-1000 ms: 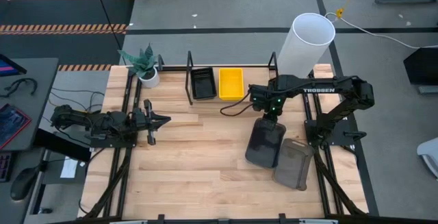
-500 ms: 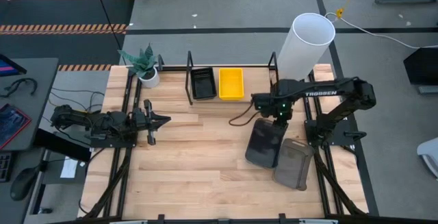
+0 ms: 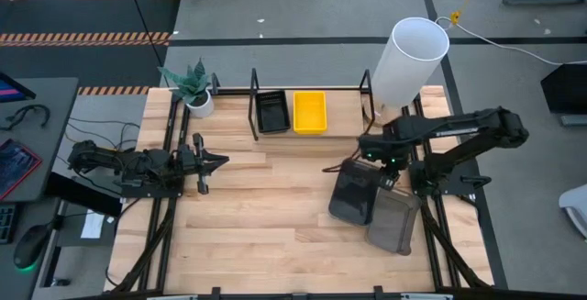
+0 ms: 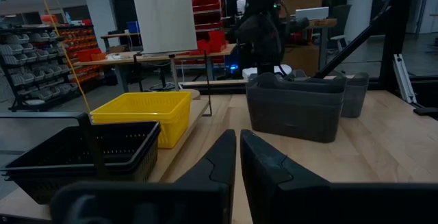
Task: Stack baskets on shelf by color
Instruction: Stack the right black transparent bin on top of the black transparent bin
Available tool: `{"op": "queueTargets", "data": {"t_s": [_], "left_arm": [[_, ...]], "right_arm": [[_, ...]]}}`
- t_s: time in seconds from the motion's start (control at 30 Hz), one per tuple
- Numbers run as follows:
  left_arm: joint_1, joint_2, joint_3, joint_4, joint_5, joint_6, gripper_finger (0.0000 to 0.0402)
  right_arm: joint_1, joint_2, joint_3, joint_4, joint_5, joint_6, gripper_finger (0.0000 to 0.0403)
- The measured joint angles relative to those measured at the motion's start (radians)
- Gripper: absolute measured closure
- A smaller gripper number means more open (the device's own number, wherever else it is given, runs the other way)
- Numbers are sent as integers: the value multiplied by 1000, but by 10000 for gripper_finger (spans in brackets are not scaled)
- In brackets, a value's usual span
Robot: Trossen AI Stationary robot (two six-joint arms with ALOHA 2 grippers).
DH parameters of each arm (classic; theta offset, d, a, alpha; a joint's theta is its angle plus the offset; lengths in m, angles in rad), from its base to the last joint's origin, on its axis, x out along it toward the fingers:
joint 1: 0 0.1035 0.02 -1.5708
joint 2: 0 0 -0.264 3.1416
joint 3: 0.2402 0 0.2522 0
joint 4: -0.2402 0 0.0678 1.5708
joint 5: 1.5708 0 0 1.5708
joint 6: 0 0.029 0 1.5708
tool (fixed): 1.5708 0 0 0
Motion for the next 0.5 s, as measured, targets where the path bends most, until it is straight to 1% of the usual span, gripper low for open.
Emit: {"op": "queueTargets", "data": {"t_s": [0.13, 0.23, 0.4, 0.5], "left_arm": [[0, 0, 0, 0, 0, 0, 378], [0, 0, 0, 0, 0, 0, 376], [0, 0, 0, 0, 0, 0, 367], [0, 0, 0, 0, 0, 0, 366]], "right_arm": [[65, -48, -91, 66, 4, 87, 243], [111, -58, -151, 117, 3, 131, 237], [170, -56, -215, 181, 2, 150, 232], [192, -39, -225, 179, 29, 150, 233]]}}
